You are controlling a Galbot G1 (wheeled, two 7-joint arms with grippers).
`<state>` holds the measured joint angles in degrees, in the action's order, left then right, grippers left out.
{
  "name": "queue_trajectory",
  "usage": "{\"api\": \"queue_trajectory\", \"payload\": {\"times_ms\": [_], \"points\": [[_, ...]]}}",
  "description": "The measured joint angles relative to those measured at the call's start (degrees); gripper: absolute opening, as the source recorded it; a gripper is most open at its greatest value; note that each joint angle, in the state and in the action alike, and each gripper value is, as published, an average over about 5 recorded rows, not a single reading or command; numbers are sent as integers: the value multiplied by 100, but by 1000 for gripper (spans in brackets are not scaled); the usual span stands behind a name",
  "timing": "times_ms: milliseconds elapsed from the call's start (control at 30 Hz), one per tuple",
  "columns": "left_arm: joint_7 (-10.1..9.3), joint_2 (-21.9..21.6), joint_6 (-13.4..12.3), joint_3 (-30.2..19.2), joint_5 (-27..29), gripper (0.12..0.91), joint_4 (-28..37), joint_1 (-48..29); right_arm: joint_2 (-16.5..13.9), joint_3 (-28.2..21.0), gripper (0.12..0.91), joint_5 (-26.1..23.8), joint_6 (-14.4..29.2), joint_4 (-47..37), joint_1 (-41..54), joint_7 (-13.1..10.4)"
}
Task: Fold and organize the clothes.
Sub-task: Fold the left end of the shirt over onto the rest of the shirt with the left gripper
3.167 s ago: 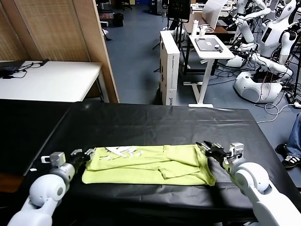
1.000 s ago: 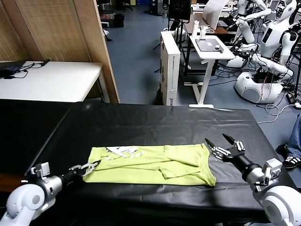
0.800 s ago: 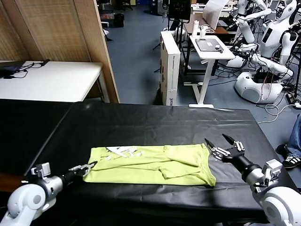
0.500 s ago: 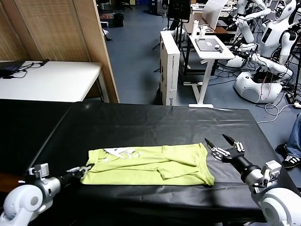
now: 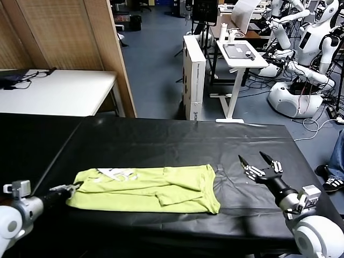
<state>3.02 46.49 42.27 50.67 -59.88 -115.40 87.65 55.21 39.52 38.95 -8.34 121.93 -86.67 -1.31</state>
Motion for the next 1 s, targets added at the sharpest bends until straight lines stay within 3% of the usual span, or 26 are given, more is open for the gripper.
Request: {"api": "queue_trajectory", "payload": {"times_ms": [333, 700, 1000], "points": [[-322, 806, -3, -918, -323, 184, -802, -474, 320, 311, 907, -459, 451, 149, -552, 208], [-607, 1646, -8, -2448, -111, 184, -685, -1131, 663, 344, 907, -1000, 528, 301, -1018, 271], [-806, 2231, -8, -3407, -42, 184, -547, -1633, 752, 330, 907, -1166, 529, 270, -1087, 312]]}}
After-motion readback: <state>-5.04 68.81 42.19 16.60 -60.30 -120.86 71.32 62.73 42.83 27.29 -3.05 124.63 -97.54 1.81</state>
